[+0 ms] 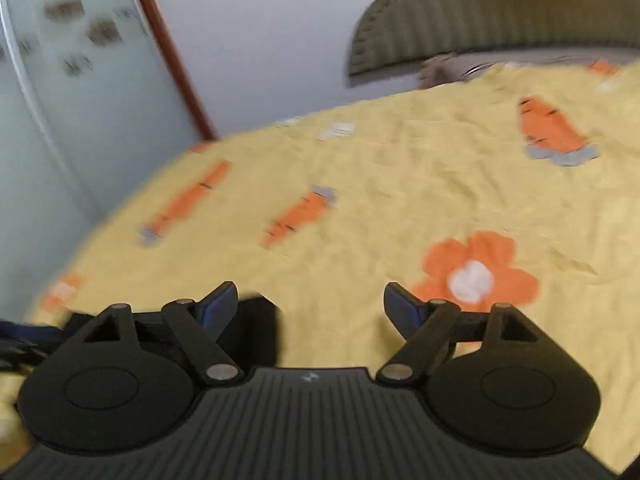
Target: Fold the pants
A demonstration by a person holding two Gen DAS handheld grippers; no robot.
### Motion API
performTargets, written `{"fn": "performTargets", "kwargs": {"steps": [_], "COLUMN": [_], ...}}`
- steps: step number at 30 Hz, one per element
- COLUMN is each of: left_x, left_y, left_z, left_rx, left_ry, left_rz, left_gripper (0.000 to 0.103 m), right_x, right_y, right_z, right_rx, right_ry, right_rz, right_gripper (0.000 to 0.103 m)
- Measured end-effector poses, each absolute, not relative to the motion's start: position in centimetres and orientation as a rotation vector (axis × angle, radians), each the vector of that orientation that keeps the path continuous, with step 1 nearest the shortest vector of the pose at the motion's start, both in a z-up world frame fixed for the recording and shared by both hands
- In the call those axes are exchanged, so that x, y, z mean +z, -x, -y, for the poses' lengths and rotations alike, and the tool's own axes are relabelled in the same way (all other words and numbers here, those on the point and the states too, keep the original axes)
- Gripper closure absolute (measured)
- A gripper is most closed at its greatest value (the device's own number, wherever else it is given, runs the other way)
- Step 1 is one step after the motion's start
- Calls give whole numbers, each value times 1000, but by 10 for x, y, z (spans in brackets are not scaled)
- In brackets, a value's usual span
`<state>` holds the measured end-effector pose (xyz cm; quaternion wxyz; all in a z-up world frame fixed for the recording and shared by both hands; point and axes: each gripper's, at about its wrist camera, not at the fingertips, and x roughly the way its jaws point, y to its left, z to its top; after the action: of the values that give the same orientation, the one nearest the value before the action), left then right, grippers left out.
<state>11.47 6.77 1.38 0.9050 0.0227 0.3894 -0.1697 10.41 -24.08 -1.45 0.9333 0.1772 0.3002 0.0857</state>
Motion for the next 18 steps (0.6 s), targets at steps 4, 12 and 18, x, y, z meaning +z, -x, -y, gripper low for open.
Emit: {"fn": "performTargets", "kwargs": {"steps": [4, 12, 18], "left_x": [-3, -49, -52], "left_y": [-112, -89, -90], "left_z": [-13, 33, 29], "left_rx": [-493, -502, -512], "left_ry": [-54, -301, -273], "left_rz": [-823, -731, -714], "left_gripper": [36, 28, 22], "right_x": [5, -7, -6], "right_y": [-140, -204, -197], "right_z": [244, 202, 191], "right_rx": [249, 488, 286], "right_ry": [-220, -56, 334], "right_rz": [-692, -945, -908], "right_gripper": [53, 63, 60]}}
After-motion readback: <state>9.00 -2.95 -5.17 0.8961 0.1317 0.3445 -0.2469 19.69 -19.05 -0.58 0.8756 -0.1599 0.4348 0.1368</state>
